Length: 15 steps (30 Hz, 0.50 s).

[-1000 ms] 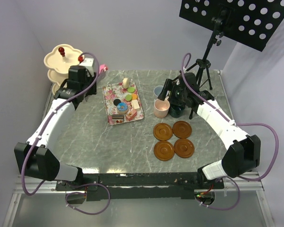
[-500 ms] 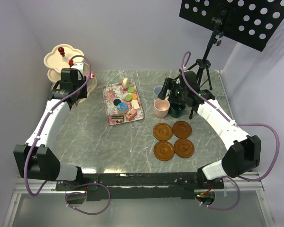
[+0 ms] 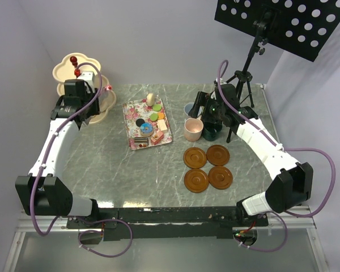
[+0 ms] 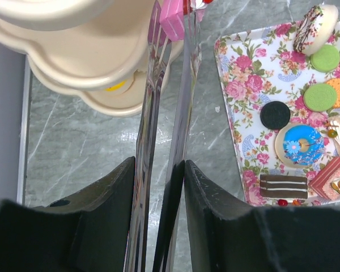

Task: Serve the afternoon tea
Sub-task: Place the desert on the desert table.

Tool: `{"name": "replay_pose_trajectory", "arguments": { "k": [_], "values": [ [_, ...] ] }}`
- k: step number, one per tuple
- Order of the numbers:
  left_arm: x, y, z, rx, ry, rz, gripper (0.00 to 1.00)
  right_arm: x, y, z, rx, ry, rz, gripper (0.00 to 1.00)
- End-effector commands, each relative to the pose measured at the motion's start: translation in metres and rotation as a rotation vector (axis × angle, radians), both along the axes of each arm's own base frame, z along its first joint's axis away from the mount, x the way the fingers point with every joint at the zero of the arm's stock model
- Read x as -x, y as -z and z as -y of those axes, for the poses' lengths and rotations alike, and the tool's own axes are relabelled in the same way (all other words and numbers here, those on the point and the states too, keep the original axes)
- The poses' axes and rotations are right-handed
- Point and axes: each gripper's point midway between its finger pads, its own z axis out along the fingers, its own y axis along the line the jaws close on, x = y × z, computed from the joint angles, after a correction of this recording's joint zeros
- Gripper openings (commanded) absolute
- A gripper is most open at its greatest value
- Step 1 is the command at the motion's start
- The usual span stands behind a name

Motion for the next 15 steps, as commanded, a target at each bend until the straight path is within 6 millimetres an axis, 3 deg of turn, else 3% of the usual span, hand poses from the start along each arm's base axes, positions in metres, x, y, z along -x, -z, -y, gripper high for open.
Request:
{"name": "replay_pose_trajectory", "arguments": {
  "k": [1,2,7,15],
  "values": [
    [0.001,-0.050,-0.009,-0.003,-0.018,0.155,0.42,-0.011,-0.020,0.000,-0.011,-0.010,0.055,0.94],
    [0.002,-0.052,-0.017,0.000,-0.032,0.158,0.42,-0.010,-0.020,-0.001,-0.011,-0.013,0.056,0.94],
    [0.007,-0.051,-0.011,0.014,0.014,0.156,0.42,-0.012,-0.021,-0.001,-0.010,-0.021,0.057,0.94],
    [0.016,-0.036,-0.058,-0.095,-0.186,0.103,0.43,-0.014,-0.022,-0.001,-0.006,-0.028,0.058,0.94]
  ]
}}
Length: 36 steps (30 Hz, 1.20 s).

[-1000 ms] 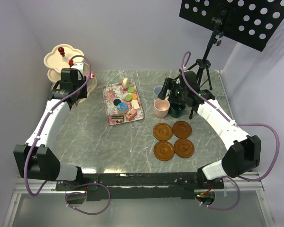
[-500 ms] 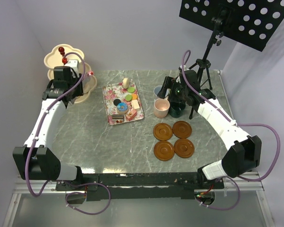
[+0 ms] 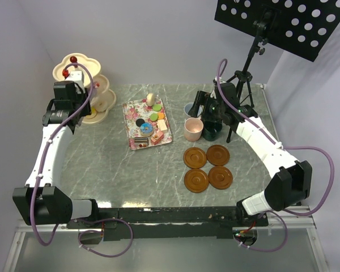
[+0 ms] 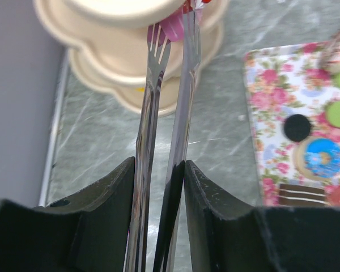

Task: Serve the afternoon tea
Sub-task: Place the desert on the desert table.

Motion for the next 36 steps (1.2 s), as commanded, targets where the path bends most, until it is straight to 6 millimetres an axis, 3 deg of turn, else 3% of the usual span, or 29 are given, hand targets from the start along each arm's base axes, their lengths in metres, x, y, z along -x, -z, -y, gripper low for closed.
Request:
{"name": "replay_pose_trajectory", "arguments": {
  "k": [1,12,24,29,36],
  "values": [
    [0.002,-0.013,-0.032,-0.080,-0.122,0.032,0.43,-0.010,-0.020,0.001,-0.010,-0.008,0.052,0.94],
    [0.006,-0.002,-0.062,-0.170,-0.224,-0.022,0.43,-0.014,-0.020,0.006,-0.012,-0.001,0.051,0.94],
    [-0.018,0.006,-0.065,-0.144,-0.229,-0.001,0.46,-0.015,-0.019,0.009,-0.013,0.005,0.048,0.94],
    [-0.017,0.011,-0.062,-0.139,-0.217,-0.014,0.55,-0.015,-0.018,0.011,-0.015,0.015,0.047,0.94],
    [-0.012,0.004,-0.060,-0.134,-0.208,-0.004,0.57,-0.015,-0.015,0.010,-0.026,0.020,0.034,0.94]
  ]
}}
